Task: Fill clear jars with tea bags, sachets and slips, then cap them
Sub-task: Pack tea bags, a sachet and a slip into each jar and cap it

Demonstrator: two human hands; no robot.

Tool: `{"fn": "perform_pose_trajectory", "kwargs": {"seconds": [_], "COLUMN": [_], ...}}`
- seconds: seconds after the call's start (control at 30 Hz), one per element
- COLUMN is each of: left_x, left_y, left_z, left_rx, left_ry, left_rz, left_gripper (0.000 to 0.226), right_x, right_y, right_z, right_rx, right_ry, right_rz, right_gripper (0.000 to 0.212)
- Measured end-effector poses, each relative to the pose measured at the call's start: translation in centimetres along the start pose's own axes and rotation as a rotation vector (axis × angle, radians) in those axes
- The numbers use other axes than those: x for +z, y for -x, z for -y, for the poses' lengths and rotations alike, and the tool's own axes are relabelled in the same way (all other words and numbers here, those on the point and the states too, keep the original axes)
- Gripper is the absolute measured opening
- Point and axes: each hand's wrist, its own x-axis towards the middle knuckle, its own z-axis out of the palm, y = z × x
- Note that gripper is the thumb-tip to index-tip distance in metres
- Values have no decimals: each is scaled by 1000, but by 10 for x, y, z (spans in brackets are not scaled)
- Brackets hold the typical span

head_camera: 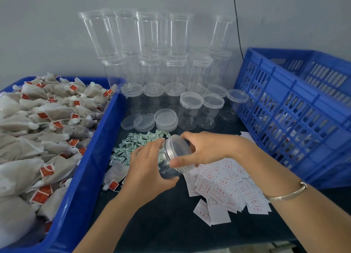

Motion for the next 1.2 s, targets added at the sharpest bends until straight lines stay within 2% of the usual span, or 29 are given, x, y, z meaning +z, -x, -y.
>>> {"fn": "perform_pose_trajectory", "kwargs": {"seconds": [0.03, 0.07, 0.1, 0.2, 0.23, 0.37, 0.43, 0.47, 0.5, 0.57, 0.63, 0.77, 0.93, 1.0, 1.1, 1.2], "left_x": [0, 1, 1, 2, 1, 2, 2, 2, 2, 2, 3, 3, 7, 6, 2, -1], "left_y": [0, -1, -1, -1, -1, 0, 1, 2, 3, 4, 4, 3, 2, 2, 4, 8], "left_z": [0, 0, 0, 1, 0, 1, 3, 4, 5, 5, 5, 5, 14, 19, 27, 36], "left_rx": [4, 4, 3, -3, -8, -30, -42, -48, -54, -60, -63, -106, -191, -226, -267, -309], "left_ry": [-14, -20, -20, -3, 3, 5, -9, -9, -3, 6, 0, 26, 117, 181, 270, 396], "left_rz": [0, -2, -7, -13, -9, 3, 26, 36, 43, 53, 54, 49, 52, 67, 54, 14], "left_gripper": [88, 89, 89, 90, 90, 88, 90, 90, 90, 90, 91, 89, 91, 88, 83, 80], "right_x": [1, 2, 3, 5, 6, 7, 7, 7, 6, 6, 9, 12, 9, 4, -3, -5], "right_y": [-1, -1, -1, 2, 2, -4, -3, -2, 0, 1, -2, -10, -14, -18, -32, -61], "right_z": [-1, -2, -4, -8, -6, 2, 3, 1, -2, -5, -5, -12, -18, -22, -29, -33], "right_rx": [1, -26, -66, -111, -97, 35, -8, -53, -97, -132, -130, -129, -86, -39, 33, 55], "right_ry": [11, 18, 29, 29, 2, -21, -48, -37, -14, -18, -63, -87, -96, -103, -167, -300], "right_rz": [-13, -27, -34, 21, 29, -39, -63, -60, -41, 8, -12, -102, -162, -207, -335, -482], "right_gripper": [78, 73, 80, 126, 129, 114, 83, 75, 83, 110, 119, 105, 102, 91, 72, 68]}}
